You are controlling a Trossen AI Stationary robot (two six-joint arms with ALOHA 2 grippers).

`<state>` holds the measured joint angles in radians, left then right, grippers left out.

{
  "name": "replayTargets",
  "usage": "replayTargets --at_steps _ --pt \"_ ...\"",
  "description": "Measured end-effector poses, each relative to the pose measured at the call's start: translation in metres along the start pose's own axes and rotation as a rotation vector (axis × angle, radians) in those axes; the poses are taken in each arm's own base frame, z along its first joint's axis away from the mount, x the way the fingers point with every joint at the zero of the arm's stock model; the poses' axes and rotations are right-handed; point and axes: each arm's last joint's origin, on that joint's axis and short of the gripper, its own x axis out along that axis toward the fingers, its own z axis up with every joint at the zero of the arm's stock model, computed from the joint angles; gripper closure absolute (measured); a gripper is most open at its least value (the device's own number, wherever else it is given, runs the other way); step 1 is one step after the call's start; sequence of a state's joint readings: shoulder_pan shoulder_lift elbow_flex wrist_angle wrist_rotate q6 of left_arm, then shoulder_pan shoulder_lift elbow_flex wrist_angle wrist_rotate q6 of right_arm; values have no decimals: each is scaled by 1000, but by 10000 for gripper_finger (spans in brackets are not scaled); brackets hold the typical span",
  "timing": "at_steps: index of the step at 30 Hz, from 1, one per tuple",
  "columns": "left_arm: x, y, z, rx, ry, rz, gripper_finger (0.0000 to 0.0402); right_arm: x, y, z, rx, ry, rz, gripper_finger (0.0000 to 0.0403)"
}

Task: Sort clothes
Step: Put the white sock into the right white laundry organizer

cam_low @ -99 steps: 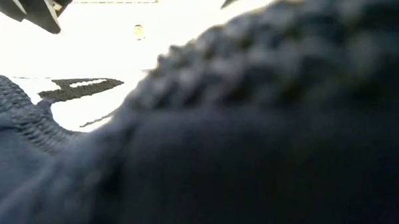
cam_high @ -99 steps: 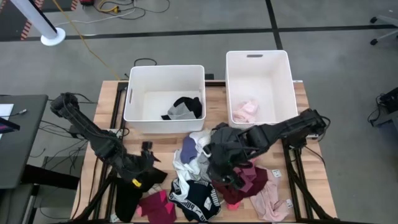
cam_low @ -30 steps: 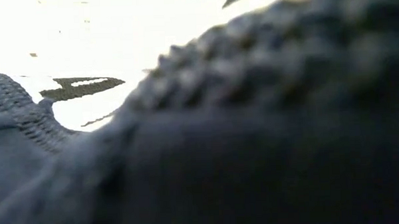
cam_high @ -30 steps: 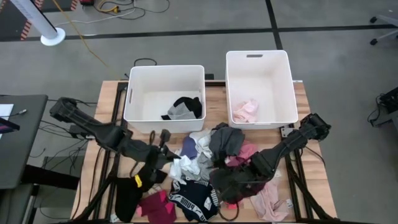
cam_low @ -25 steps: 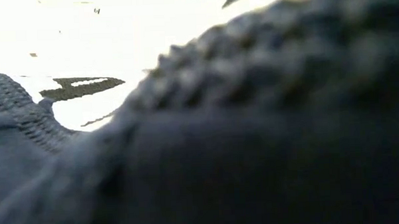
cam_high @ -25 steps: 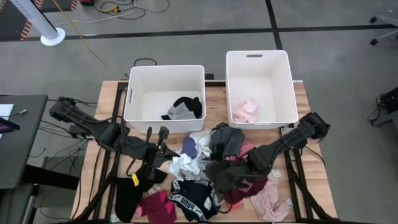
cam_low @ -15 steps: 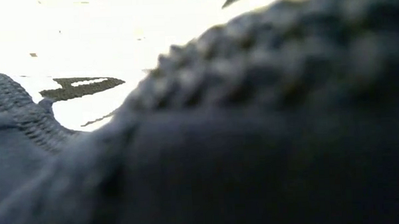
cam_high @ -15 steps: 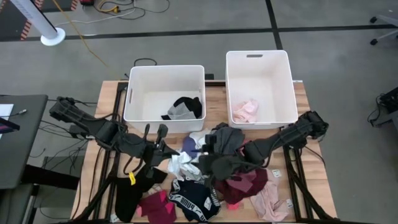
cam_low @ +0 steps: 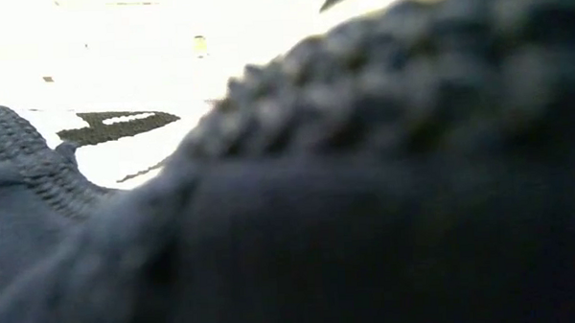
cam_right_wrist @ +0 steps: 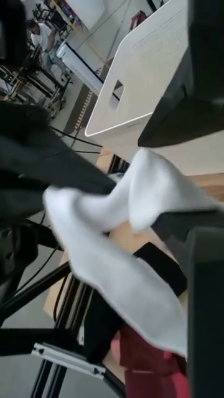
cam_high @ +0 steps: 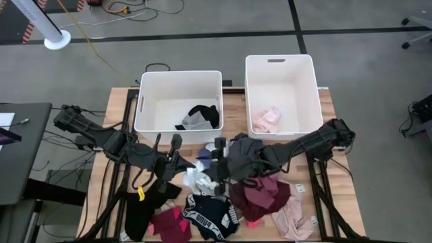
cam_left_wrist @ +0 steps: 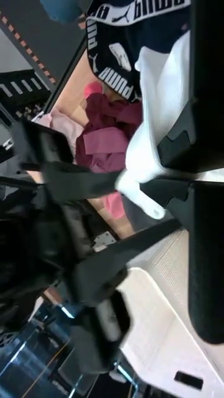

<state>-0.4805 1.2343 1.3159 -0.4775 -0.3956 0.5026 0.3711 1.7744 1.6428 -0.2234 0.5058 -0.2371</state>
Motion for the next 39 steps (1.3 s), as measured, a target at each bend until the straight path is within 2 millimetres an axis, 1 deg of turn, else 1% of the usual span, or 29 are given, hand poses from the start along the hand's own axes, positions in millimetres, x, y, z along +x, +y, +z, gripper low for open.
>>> replayTargets --at_steps 4,7,9,12,15,18,21,25,29,33,39 --pt "0 1 1 15 -9 12 401 4 -7 -2 8 1 7 313" --pt "0 1 1 22 -2 28 400 5 -9 -3 7 3 8 363" --pt "0 2 0 22 17 57 395 6 -11 -3 -5 8 7 389" --pt "-2 4 -1 21 48 96 383 6 -11 -4 -17 12 9 392" --pt "-5 5 -2 18 64 123 367 3 -16 -3 -21 14 3 393" --pt "-9 9 -4 14 91 178 343 -9 -24 2 -24 11 2 399" --pt "-19 13 -6 -18 104 203 310 -24 -34 10 -22 -18 -7 400" --pt "-29 16 -10 -74 117 217 266 -51 -50 23 -31 -74 -21 401" --pt "-31 15 -12 -120 131 212 234 -77 -66 31 -35 -110 -35 401" --pt "-30 11 -16 -159 155 193 220 -102 -87 35 -18 -131 -61 402" --pt "-23 0 -25 -210 172 129 219 -140 -123 33 61 -136 -117 402"
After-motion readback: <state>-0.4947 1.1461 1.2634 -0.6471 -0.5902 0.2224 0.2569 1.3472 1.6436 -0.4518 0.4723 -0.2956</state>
